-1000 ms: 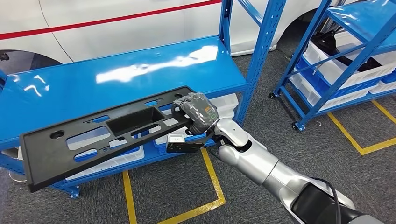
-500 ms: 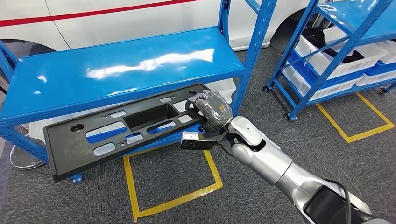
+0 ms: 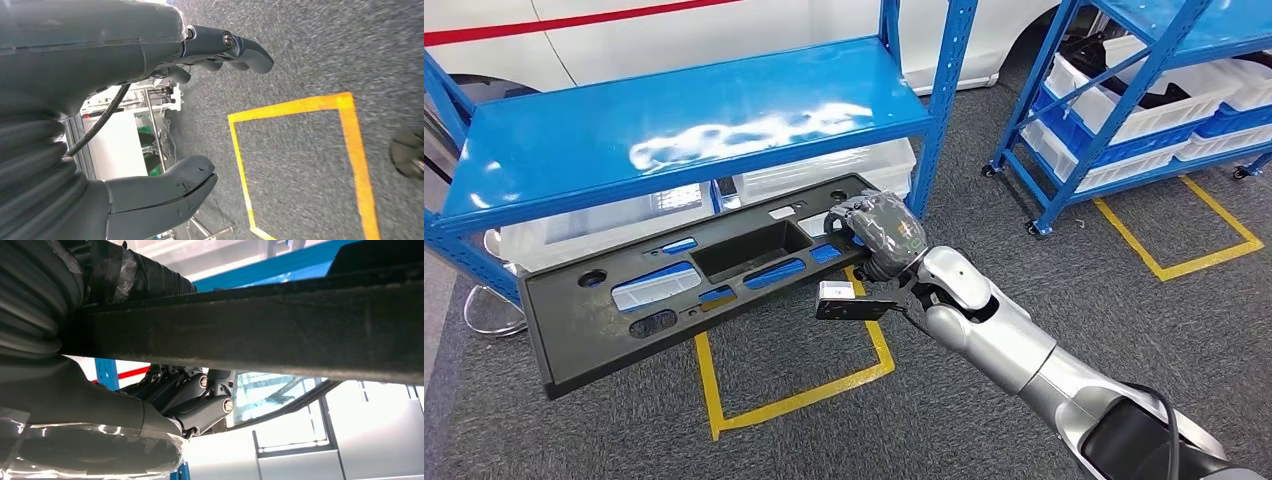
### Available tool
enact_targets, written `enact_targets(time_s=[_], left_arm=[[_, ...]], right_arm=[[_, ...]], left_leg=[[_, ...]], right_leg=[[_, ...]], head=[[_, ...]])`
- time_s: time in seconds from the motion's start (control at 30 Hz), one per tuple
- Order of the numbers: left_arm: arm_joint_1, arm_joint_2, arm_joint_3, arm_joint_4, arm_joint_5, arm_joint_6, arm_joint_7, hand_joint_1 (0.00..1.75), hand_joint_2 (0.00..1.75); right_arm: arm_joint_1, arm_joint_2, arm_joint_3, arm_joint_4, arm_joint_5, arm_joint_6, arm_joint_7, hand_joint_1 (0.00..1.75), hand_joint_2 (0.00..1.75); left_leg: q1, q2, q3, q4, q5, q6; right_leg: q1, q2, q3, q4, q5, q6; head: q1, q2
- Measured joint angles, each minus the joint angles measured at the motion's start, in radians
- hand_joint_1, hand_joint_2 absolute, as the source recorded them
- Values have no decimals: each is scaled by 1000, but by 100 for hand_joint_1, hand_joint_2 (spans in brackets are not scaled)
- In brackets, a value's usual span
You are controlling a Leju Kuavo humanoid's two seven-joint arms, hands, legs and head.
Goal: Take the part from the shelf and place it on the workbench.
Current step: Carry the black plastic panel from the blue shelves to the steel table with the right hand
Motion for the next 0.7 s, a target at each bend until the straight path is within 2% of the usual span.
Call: enact_targets(time_s=[0.03,0.07,0.1,0.17,0.2,0.23,0.3,0.33,0.37,0.4,0.43,0.47,0.5,0.53,0.57,0.6,0.63,0.67,0.7], left_arm=[[-1,0,0,0,0,0,-1,0,175],[-2,0,0,0,0,0,-3,0,175],[-3,0,0,0,1,0,-4,0,175],[-2,0,0,0,1,0,-5,0,175],[-3,-1,0,0,1,0,-5,0,175],[-3,-2,0,0,1,0,-5,0,175],[-4,-3,0,0,1,-1,-5,0,175],[-4,-3,0,0,0,0,-5,0,175],[-4,-3,0,0,0,-1,-5,0,175],[-4,-3,0,0,0,-1,-5,0,175],[-4,-3,0,0,0,-1,-5,0,175],[-4,-3,0,0,0,-1,-5,0,175],[-4,-4,0,0,-1,-2,-5,0,175],[-4,-5,0,0,-1,-2,-6,0,175],[-3,-6,0,0,-1,-2,-6,0,175],[-3,-6,0,0,-1,-3,-6,0,175],[-2,-6,0,0,-1,-3,-6,0,175],[-2,-6,0,0,-1,-3,-6,0,175],[-1,-6,0,0,-1,-3,-7,0,175]], right_arm=[[-1,0,-1,-1,0,0,0,175,175],[-2,0,-3,-2,0,1,0,175,175],[-3,-1,-4,-2,0,2,0,175,175],[-6,-1,-5,-2,-1,6,0,175,175],[-6,-1,-5,-1,-2,9,0,175,175],[-7,-2,-5,0,-2,13,0,175,175],[-9,-4,-6,1,-3,17,0,175,175],[-10,-5,-6,1,-3,18,0,175,175],[-10,-6,-6,1,-3,18,0,175,175],[-10,-7,-6,2,-3,18,0,175,175],[-10,-9,-6,2,-4,18,0,175,175],[-10,-11,-6,2,-4,18,0,175,175],[-12,-13,-7,1,-4,18,0,175,175],[-15,-15,-8,0,-4,18,0,175,175],[-17,-17,-10,-2,-4,18,0,175,175],[-20,-18,-13,-3,-4,17,0,175,175],[-22,-20,-15,-4,-5,17,0,175,175],[-23,-21,-16,-4,-5,18,0,175,175],[-24,-22,-17,-4,-5,18,0,175,175]], left_leg=[[0,-2,51,-69,-13,4],[-2,-4,86,-123,-30,9],[-5,-5,100,-151,-43,18],[-8,-4,87,-156,-30,37],[-7,-1,79,-156,-18,47],[-6,2,68,-159,-4,57],[-7,5,37,-160,25,70],[-9,5,18,-158,39,73],[-11,6,-2,-156,54,74],[-13,5,-23,-153,67,74],[-15,5,-42,-150,79,73],[-17,5,-59,-147,90,71],[-18,4,-71,-145,100,69],[-20,4,-81,-142,110,65],[-20,4,-85,-143,120,60],[-19,4,-88,-145,130,53],[-19,4,-89,-150,142,47],[-18,4,-92,-154,148,40],[-17,3,-98,-151,139,35]], right_leg=[[0,0,-11,8,8,7],[0,0,-18,13,17,14],[0,-1,-21,13,26,21],[-2,1,-23,7,42,35],[-4,2,-29,14,27,40],[-6,5,-38,40,-9,43],[-5,8,-66,149,-120,44],[-5,9,-77,216,-162,45],[-4,10,-80,269,-177,45],[-4,11,-70,297,-168,43],[-3,12,-44,290,-143,40],[-1,13,0,252,-118,34],[3,14,57,186,-114,26],[7,14,115,108,-125,18],[11,14,157,47,-141,13],[16,14,181,6,-156,8],[18,14,185,-14,-156,5],[17,12,177,-17,-144,0],[14,10,169,-21,-132,-8]], head=[[0,0],[0,0],[1,0],[1,0],[1,0],[1,0],[1,0],[1,0],[1,0],[1,0],[1,0],[1,0],[1,0],[1,0],[1,0],[1,0],[1,0],[1,0],[1,0]])
